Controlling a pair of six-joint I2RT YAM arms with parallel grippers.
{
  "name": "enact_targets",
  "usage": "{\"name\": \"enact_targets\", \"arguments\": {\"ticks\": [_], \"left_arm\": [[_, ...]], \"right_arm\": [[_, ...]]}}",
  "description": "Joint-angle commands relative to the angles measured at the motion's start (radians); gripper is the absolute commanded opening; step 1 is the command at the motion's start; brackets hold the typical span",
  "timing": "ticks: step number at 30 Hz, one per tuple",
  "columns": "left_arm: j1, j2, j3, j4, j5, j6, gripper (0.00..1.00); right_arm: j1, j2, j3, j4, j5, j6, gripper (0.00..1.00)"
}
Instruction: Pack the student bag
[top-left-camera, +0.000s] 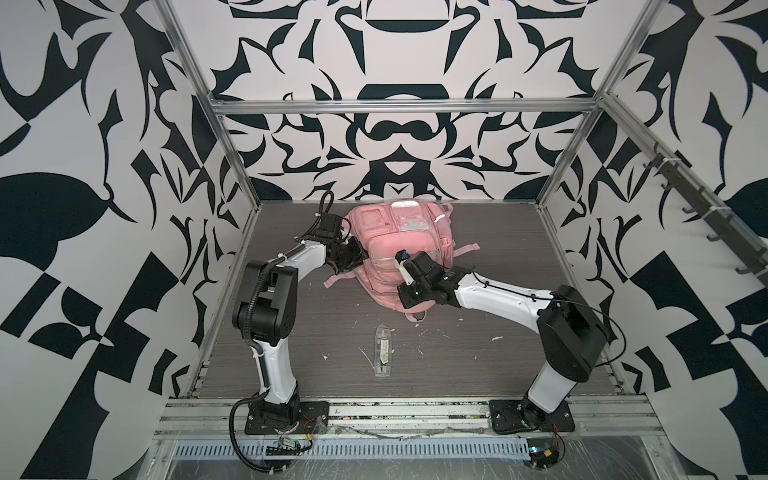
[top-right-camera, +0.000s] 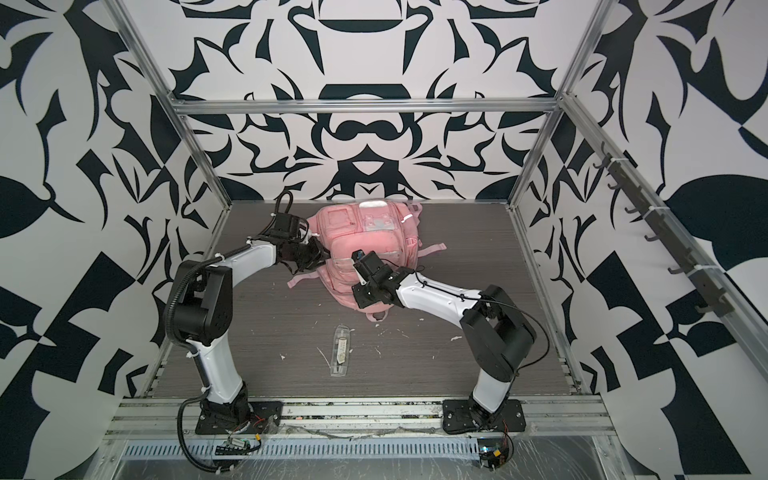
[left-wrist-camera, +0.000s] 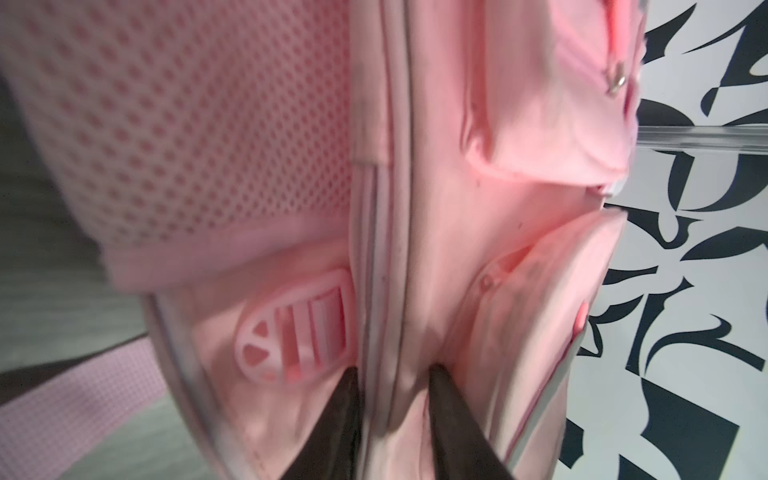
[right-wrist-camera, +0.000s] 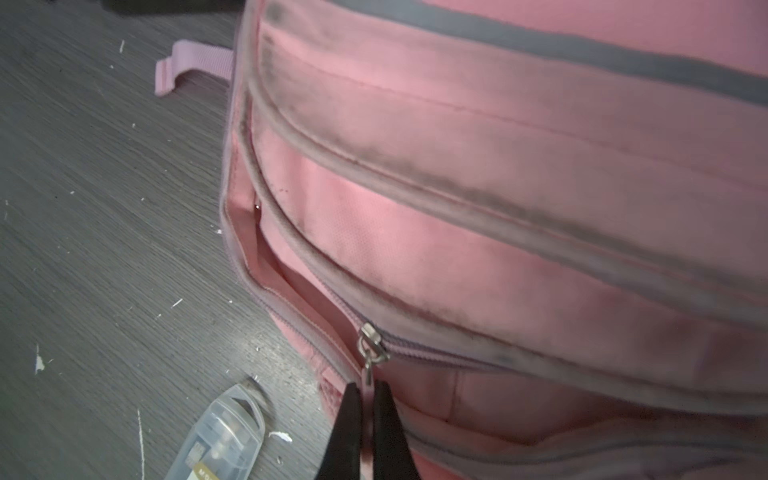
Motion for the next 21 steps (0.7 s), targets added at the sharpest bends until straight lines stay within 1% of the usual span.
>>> {"name": "enact_targets", "arguments": {"ticks": [1,4,7,14,17,21], "left_arm": [[0.002,-0.007,0.007,0.042,0.011,0.005,0.36],[0.002,-0.069,-0.069,0.062,0.012,0.001,0.41],[0.002,-0.150,-0.138,0.044,0.002,0.021,0.45],[-0.002,-0.324,-0.315,0.030,-0.010,0.030,0.46],[-0.016,-0.357,-0.362,0.031,-0.007,0.024,0.46],[-0.062,-0.360,-0.390,0.035,-0.022,0.020,0.46]], "right_arm": [[0.067,0.025,0.071,-0.068,-0.058,0.009,0.00],[0.082,0.045,0.092,-0.075,-0.055,0.006,0.00],[0.085,0.051,0.091,-0.068,-0.065,0.007,0.00],[0.090,0.042,0.079,-0.060,-0.072,0.003,0.00],[0.089,0.040,0.081,-0.057,-0.075,0.003,0.00],[0.092,0.039,0.092,-0.059,-0.075,0.001,0.00]]}}
